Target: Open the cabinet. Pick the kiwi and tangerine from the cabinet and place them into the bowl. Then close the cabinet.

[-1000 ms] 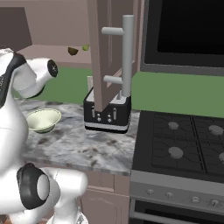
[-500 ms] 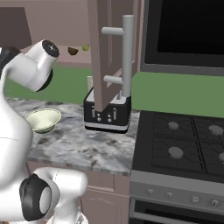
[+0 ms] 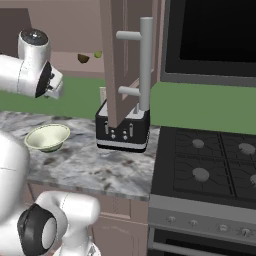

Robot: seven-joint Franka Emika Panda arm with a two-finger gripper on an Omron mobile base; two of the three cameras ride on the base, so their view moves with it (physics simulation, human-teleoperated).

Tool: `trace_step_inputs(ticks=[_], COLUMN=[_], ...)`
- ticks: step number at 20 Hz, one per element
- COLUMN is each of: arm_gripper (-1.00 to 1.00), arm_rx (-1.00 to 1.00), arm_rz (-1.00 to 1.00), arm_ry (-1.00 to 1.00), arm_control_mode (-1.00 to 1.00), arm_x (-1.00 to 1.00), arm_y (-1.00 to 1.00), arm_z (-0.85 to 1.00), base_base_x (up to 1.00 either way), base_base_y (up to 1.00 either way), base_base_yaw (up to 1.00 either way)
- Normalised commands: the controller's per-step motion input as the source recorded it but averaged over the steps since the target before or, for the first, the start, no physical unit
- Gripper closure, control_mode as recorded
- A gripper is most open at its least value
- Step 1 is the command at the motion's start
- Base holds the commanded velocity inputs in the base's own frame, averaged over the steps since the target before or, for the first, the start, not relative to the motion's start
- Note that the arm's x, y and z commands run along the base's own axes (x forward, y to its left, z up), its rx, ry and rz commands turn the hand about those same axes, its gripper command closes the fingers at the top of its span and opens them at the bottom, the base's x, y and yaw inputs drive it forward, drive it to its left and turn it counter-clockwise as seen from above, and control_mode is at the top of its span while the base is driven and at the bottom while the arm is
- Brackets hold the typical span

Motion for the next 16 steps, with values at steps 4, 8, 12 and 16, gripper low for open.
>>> trace_step_inputs(ticks=[4, 8, 12, 16], arm_gripper=[-1.0, -1.0, -1.0, -1.0], arm_rx=[-0.22, -0.07, -0.02, 0.0], arm_rz=[-0.06, -0.04, -0.01, 0.0], arm_ry=[-0.24, -0.12, -0.02, 0.03], arm_control_mode=[-1.0, -1.0, -1.0, -1.0], arm_x=[0.0, 0.0, 0.01, 0.18], arm_y=[-0.43, -0.55, -0.39, -0.07], arm_z=[0.0, 0.04, 0.01, -0.03], base_base_x=[0.0, 0.0, 0.0, 0.0], base_base_y=[0.0, 0.0, 0.0, 0.0], base_base_yaw=[0.0, 0.0, 0.0, 0.0])
